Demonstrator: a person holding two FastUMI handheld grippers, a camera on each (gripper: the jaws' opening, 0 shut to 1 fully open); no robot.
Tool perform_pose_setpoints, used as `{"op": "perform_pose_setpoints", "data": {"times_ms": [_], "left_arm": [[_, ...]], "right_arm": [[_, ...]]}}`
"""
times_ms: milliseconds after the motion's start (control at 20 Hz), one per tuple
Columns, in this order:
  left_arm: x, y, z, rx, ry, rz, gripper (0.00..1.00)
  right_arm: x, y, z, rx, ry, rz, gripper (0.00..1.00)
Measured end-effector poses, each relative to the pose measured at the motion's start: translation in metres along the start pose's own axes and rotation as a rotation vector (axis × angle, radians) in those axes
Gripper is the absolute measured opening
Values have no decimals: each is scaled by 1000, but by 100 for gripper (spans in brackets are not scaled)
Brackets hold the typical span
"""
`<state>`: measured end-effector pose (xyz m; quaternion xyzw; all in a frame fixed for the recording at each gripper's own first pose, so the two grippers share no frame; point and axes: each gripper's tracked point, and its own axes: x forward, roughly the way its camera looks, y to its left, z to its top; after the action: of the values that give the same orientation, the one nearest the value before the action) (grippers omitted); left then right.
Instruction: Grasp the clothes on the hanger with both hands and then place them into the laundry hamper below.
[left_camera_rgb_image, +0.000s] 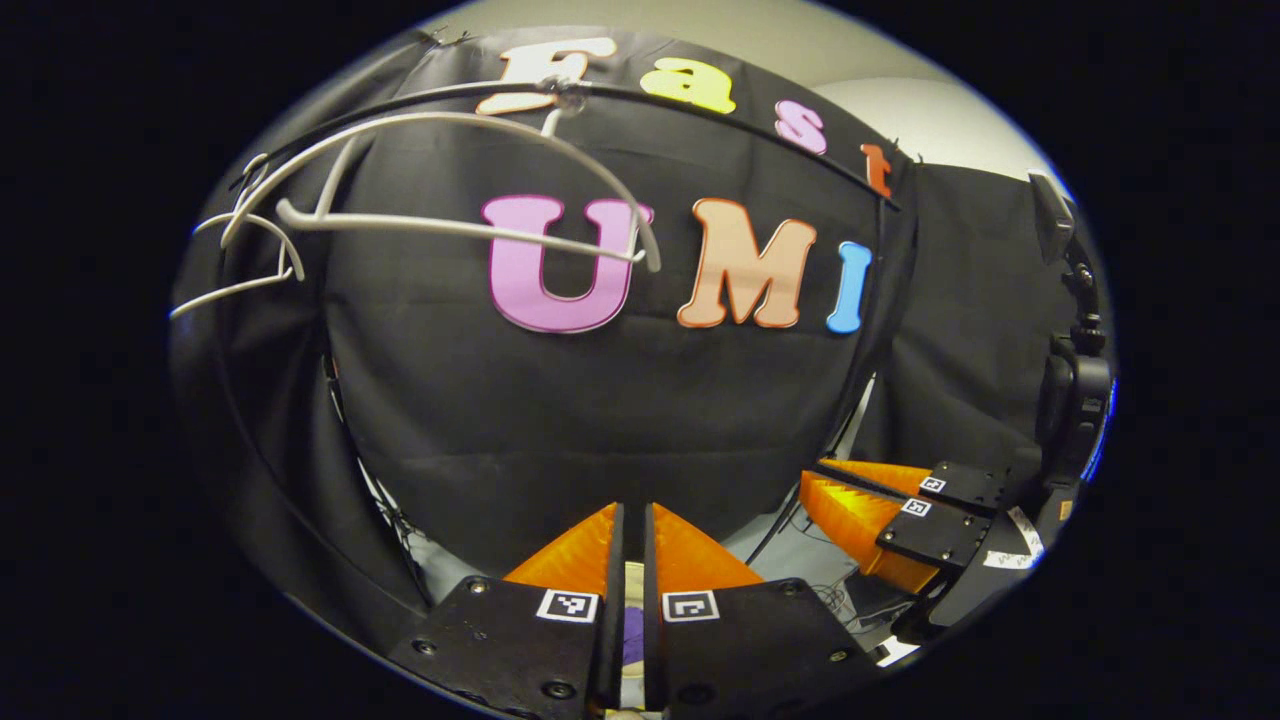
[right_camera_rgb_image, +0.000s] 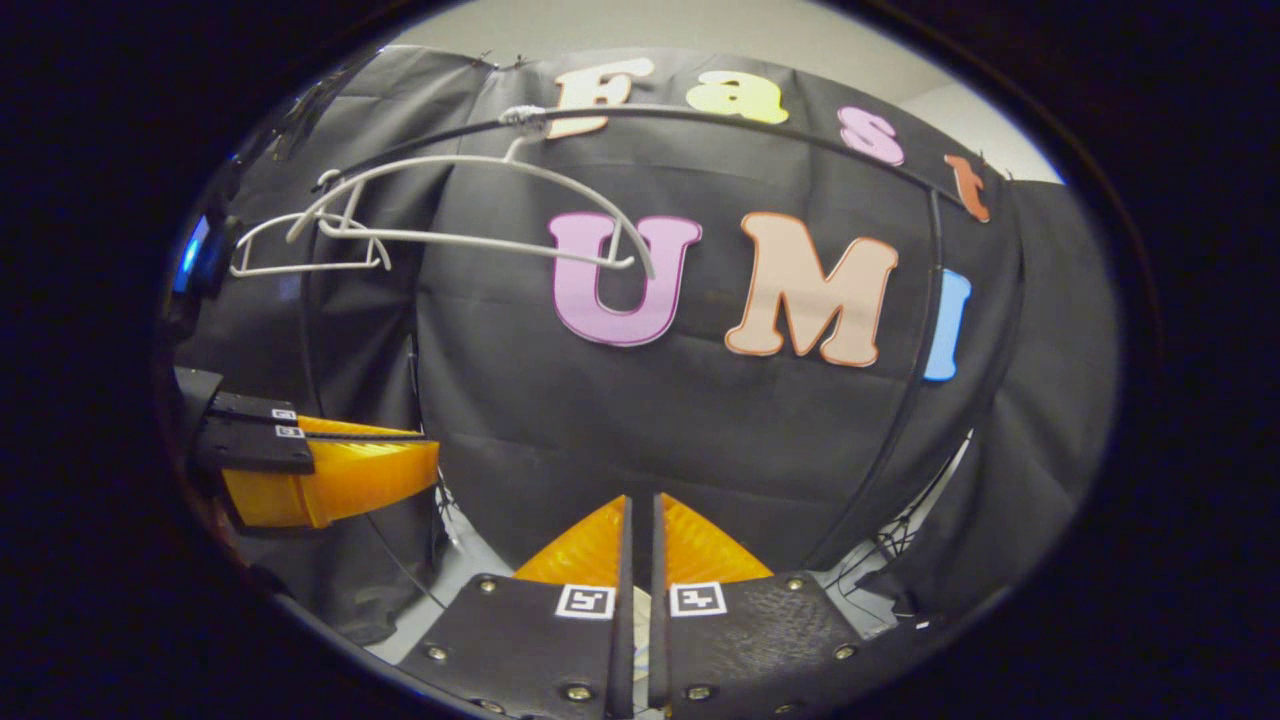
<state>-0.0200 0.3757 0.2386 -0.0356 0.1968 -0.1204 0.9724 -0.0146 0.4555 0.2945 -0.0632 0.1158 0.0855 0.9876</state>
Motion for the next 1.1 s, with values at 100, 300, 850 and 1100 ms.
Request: {"op": "perform_pose_setpoints", "data": {"times_ms": [100,300,850,1100], "left_arm": [[-11,-12,10,18,-32,-22,10],[-32,-36,39,44,-119,-44,10],[-78,-95,92,105,-312,0,68],[-95,-139,98,80,-347,63,92]], "right_arm": [[-19,-5,13,14,-34,-18,6],[-50,-18,36,31,-86,-31,6],[-123,-80,95,94,-267,-34,56],[-158,-132,106,101,-326,-37,96]]}}
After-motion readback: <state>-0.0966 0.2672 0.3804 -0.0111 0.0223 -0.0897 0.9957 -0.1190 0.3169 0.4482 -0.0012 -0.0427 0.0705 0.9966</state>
